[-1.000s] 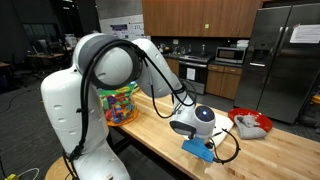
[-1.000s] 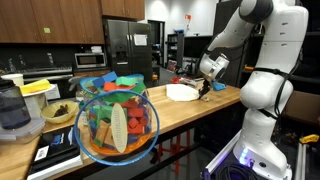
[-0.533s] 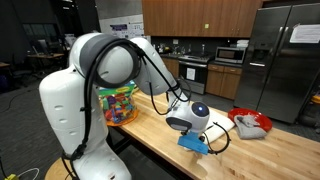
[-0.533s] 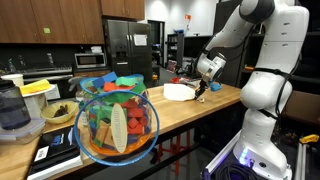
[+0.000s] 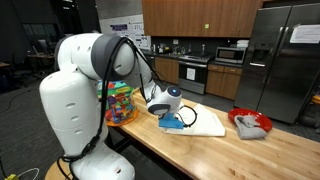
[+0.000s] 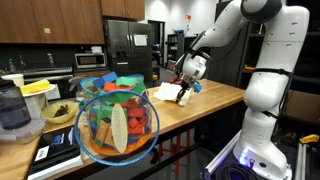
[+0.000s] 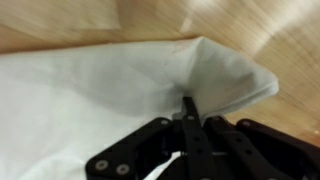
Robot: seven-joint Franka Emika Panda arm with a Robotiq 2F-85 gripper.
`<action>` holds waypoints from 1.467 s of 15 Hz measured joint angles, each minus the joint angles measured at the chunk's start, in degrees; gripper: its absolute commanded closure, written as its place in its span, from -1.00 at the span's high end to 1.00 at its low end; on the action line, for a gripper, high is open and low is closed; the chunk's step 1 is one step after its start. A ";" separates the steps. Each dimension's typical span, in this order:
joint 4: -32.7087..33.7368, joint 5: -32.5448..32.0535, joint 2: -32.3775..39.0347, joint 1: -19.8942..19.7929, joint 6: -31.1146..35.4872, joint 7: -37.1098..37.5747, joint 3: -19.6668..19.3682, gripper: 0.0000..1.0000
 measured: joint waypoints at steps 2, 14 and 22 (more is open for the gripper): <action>1.46 -2.50 0.10 2.80 0.09 4.98 3.26 -0.98; 10.69 -21.66 5.43 13.53 -3.82 29.92 13.83 -0.98; 6.72 -23.36 4.93 11.80 -8.21 35.78 11.58 -0.98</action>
